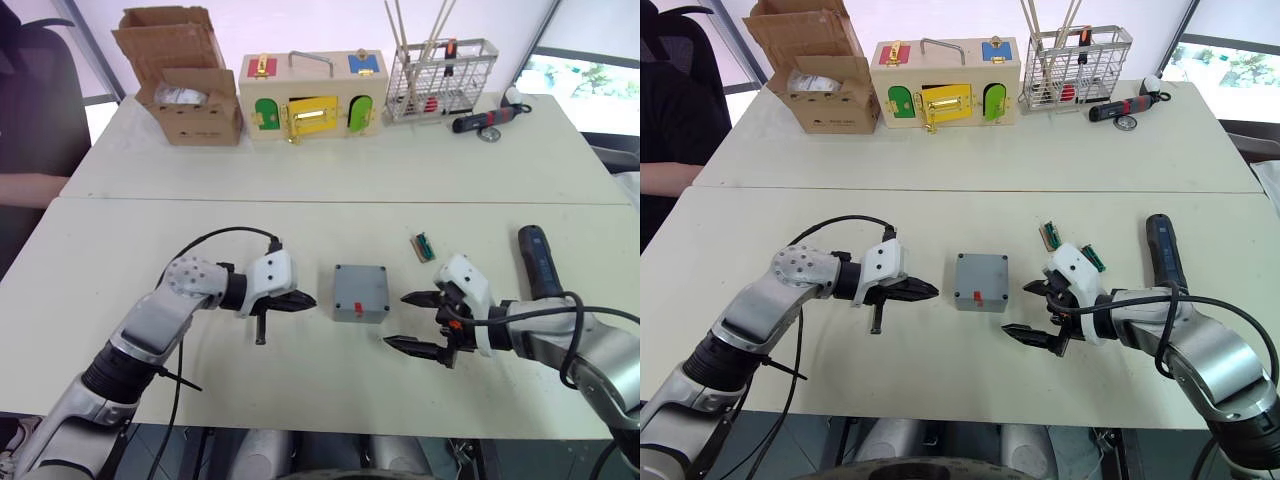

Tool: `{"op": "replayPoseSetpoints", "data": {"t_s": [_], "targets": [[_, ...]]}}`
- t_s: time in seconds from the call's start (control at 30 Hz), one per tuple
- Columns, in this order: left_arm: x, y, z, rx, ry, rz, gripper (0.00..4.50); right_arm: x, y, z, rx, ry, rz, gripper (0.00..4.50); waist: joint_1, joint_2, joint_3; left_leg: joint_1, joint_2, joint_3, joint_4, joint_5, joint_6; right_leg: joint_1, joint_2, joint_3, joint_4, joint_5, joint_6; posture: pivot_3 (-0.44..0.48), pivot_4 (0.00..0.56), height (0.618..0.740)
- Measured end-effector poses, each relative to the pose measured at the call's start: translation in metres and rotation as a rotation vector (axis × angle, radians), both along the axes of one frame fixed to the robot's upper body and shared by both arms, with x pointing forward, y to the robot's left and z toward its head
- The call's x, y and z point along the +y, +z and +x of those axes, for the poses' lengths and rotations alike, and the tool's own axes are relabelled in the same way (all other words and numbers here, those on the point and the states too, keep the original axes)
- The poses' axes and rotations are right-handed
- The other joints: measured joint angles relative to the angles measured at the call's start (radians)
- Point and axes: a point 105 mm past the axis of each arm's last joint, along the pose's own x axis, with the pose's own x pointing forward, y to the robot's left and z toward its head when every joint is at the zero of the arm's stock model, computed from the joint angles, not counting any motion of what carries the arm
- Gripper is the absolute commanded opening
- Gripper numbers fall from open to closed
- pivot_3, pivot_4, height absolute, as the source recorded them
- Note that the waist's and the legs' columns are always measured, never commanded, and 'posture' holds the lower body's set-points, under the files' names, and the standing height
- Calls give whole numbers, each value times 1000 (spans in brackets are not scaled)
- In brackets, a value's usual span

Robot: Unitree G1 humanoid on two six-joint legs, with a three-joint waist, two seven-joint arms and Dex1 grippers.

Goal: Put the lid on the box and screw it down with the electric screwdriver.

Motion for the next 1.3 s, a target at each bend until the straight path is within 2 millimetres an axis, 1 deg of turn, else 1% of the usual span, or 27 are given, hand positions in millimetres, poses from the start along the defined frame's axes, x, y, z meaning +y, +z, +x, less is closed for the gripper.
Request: {"op": "replayPoseSetpoints", "data": {"t_s": [0.13, 0.2, 0.37, 0.6, 0.67, 0.77, 0.9, 0.97, 1.07, 1.17, 1.3], "targets": [[1, 2, 1, -3, -1, 3, 0, -1, 3, -1, 0, -5, 5, 4459, 0, 0, 0, 0, 0, 0, 0, 0, 0, 0, 0, 0, 0, 0, 0, 0, 150, 740], [4, 5, 2, -16, -8, 26, 0, -3, 6, -1, -5, -8, -2, 4459, 0, 0, 0, 0, 0, 0, 0, -1, 1, 0, 0, 0, 0, 0, 0, 0, 150, 740], [8, 7, 6, -39, -8, 46, 0, -1, 7, -7, 11, 9, -7, 4459, 0, 0, 0, 0, 0, 0, 0, -1, 1, 0, 0, 0, 0, 0, 0, 0, 150, 740], [-2, 13, 10, -50, -22, 9, 0, -4, 7, -9, 18, 5, -14, 4459, 0, 0, 0, 0, 0, 0, 0, -2, 3, 0, 1, 0, 0, 0, 0, 0, 150, 740], [-5, 9, 11, -33, -25, 2, 0, -2, 4, -12, 33, 18, -12, 4459, 0, -1, 0, 0, 0, 0, 0, -2, 3, 0, 1, 0, 0, 0, 0, 0, 150, 740], [-13, 2, 7, -8, -57, -5, 0, 0, 1, -16, 54, 39, -13, 4459, 0, -1, 0, 0, 0, 0, 0, -1, 2, 0, 1, 0, 0, 0, 0, 0, 150, 740], [-17, 2, 8, -18, -67, -12, 0, 3, 2, -16, 46, 51, -12, 4459, 0, -1, 0, 0, 0, 0, 0, 0, 0, 0, 1, 0, 0, 0, 0, 0, 150, 740], [-20, 1, 9, -26, -72, -10, 0, 8, 2, -15, 41, 63, -4, 4459, -1, -1, 0, 0, 0, 0, 0, 0, 0, 0, 1, 0, 0, 0, 0, 0, 150, 740], [-24, -1, 13, -35, -81, 6, 0, 15, 1, -14, 41, 89, 0, 4459, 1, -1, 0, 0, 0, 0, 0, 0, 0, 0, 1, -1, 0, 0, 0, 0, 150, 740], [-26, -7, 17, -40, -83, 25, 0, 17, -1, -14, 55, 100, -3, 4459, 0, -1, 0, 0, 0, 0, 0, 0, 0, 0, 1, -1, 0, 0, 0, 0, 150, 740], [-27, -10, 30, -51, -54, 29, 0, 22, -2, -10, 69, 100, 22, 4459, 0, -2, 0, 0, 0, 0, 0, 0, 0, 0, 1, -1, 0, 0, 0, 0, 150, 740]]}}
